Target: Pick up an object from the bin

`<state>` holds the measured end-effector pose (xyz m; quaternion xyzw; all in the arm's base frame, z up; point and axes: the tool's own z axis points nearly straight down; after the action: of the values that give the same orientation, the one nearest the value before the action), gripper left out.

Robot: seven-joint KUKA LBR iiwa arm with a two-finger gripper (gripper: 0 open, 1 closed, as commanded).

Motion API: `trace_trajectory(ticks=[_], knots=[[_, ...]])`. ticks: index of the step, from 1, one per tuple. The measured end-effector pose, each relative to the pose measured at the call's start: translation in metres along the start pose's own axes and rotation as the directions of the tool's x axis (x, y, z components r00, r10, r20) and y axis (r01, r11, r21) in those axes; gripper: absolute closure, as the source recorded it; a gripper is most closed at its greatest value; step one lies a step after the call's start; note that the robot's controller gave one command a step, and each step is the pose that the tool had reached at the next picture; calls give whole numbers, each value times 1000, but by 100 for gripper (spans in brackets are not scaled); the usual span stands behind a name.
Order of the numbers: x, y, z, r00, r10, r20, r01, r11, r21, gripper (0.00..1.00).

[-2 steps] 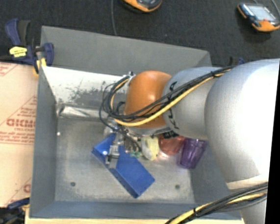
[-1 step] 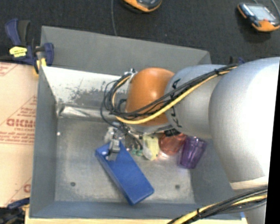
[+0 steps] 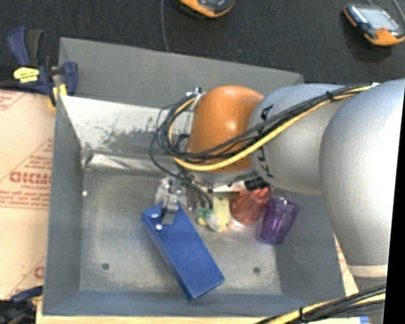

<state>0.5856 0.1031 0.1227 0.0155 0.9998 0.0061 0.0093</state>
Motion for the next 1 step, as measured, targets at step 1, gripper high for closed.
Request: trace_trajectory(ticks=[1], knots=[[0,0,-14,1000,1,2,-1,1000,-1,100]])
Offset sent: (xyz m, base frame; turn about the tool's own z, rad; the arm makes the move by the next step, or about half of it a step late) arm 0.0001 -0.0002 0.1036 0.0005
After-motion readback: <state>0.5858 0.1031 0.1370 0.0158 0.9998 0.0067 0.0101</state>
